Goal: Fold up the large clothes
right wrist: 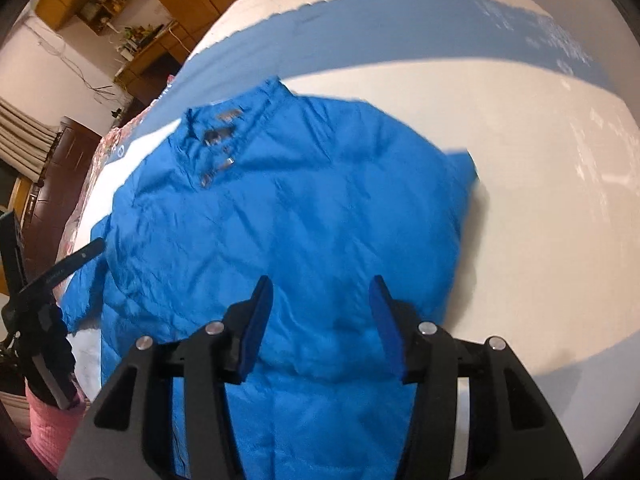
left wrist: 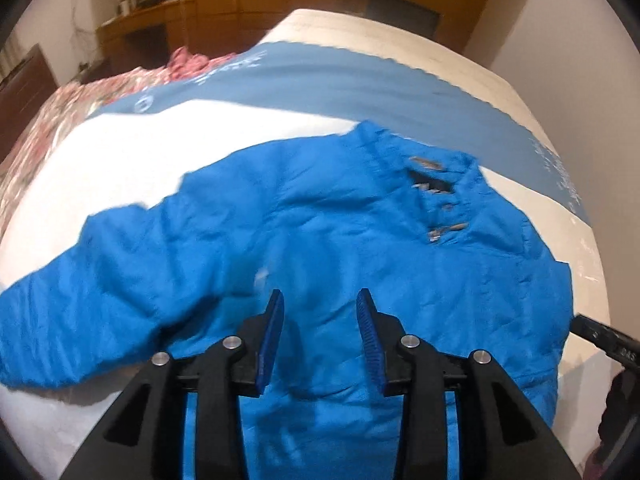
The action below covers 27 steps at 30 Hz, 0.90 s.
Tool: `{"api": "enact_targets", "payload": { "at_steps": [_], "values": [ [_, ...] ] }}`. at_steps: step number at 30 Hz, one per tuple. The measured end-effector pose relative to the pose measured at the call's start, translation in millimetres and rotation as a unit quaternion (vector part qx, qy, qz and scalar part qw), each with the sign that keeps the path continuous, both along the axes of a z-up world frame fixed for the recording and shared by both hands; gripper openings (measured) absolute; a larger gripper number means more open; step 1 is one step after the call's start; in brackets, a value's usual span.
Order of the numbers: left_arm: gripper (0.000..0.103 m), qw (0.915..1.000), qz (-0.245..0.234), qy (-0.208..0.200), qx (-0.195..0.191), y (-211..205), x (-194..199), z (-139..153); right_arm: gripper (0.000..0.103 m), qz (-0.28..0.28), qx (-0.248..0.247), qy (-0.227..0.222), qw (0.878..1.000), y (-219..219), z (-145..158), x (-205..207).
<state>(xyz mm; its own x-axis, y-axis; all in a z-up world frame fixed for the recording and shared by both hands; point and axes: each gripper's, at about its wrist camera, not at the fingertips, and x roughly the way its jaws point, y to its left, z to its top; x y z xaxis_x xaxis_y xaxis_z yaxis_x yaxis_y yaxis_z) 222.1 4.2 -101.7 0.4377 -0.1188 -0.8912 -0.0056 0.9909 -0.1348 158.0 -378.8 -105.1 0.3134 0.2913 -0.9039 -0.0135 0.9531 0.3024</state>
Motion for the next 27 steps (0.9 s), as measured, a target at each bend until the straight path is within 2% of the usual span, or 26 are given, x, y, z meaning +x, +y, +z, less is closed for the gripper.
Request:
{"api": "enact_targets", "payload": {
  "at_steps": [2, 6, 8, 10, 14, 18, 20, 23, 25, 27],
  "values": [
    [0.038, 0.9999, -0.011, 0.006, -0.002, -9.4, 8.8, -7.5, 0.050, 0.002, -0.006, 0.001, 1.000, 6.4, -3.9, 12.4],
    [0.038, 0.9991, -0.015, 0.037, 0.014, -16.4, 28.7, -42.5, 0.050, -0.016, -0.024, 0.021, 0.999, 4.6, -30.4, 39.4],
    [0.038, 0.9984, -0.024, 0.050, 0.004, -13.4, 35.9, -57.1, 0.050, -0.020, -0.011, 0.044, 0.999, 1.2, -52.4, 48.0],
    [0.038, 0.9985, -0.033, 0.044, 0.000, -11.9, 38.0, -63.0, 0.050, -0.026, 0.004, 0.049, 0.998, -2.0, -67.1, 50.6],
    [0.038, 0.9983, -0.032, 0.049, 0.009, -13.7, 35.3, -54.2, 0.050, -0.030, -0.011, 0.050, 0.998, 0.3, -57.2, 46.0],
    [0.038, 0.9989, -0.035, 0.028, 0.015, -17.1, 12.0, -28.7, 0.052, -0.005, 0.008, 0.018, 1.000, 13.1, -20.5, 17.0],
    [0.038, 0.9985, -0.043, 0.031, 0.016, -20.0, -1.6, -29.8, 0.053, 0.008, 0.009, 0.020, 1.000, 21.7, -17.2, 3.0],
    [0.038, 0.9973, -0.046, 0.053, 0.020, -19.9, -6.1, -53.6, 0.053, 0.012, 0.003, 0.046, 0.999, 29.3, -34.3, -7.4],
    [0.038, 0.9977, -0.046, 0.050, 0.006, -15.5, -6.5, -62.6, 0.053, 0.005, 0.003, 0.064, 0.998, 30.1, -59.8, -7.6],
    [0.038, 0.9978, -0.051, 0.041, 0.012, -17.7, -7.3, -64.3, 0.054, 0.005, 0.007, 0.044, 0.999, 31.1, -67.3, -7.4]
  ]
}}
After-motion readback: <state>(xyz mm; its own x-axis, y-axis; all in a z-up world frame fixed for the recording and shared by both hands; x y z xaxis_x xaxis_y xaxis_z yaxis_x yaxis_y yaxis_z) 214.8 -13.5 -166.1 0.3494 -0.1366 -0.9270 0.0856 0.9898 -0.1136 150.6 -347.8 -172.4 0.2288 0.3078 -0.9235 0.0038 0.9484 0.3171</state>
